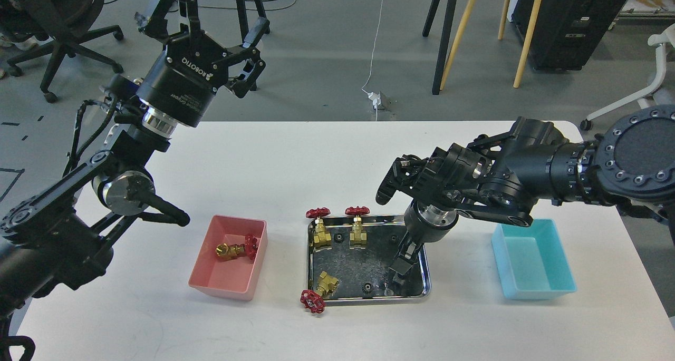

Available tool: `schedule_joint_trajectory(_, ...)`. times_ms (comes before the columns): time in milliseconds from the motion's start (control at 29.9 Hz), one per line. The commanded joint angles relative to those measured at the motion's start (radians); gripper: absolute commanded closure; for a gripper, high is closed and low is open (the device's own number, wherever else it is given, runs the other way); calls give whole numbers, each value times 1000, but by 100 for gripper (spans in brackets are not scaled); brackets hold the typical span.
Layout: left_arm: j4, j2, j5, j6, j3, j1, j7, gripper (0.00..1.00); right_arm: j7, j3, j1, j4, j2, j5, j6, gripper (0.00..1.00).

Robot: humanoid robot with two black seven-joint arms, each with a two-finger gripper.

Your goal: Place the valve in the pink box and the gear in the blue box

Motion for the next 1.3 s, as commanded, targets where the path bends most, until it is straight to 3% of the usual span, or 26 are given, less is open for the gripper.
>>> schedule_joint_trajectory(0,-1,0,0,0,0,9,0,7,1,-2,4,9,0,2,0,27)
schedule_joint_trajectory(234,-1,3,0,0,-7,21,0,7,1,-2,19,45,0,-1,0,35)
schedule_joint_trajectory(703,-1,1,0,-6,-31,55,0,7,1,-8,10,65,0,-4,0,36)
schedule_joint_trajectory(1271,2,1,0,-8,-31,63,0,6,1,-37,-13,53,0,-1,0,46)
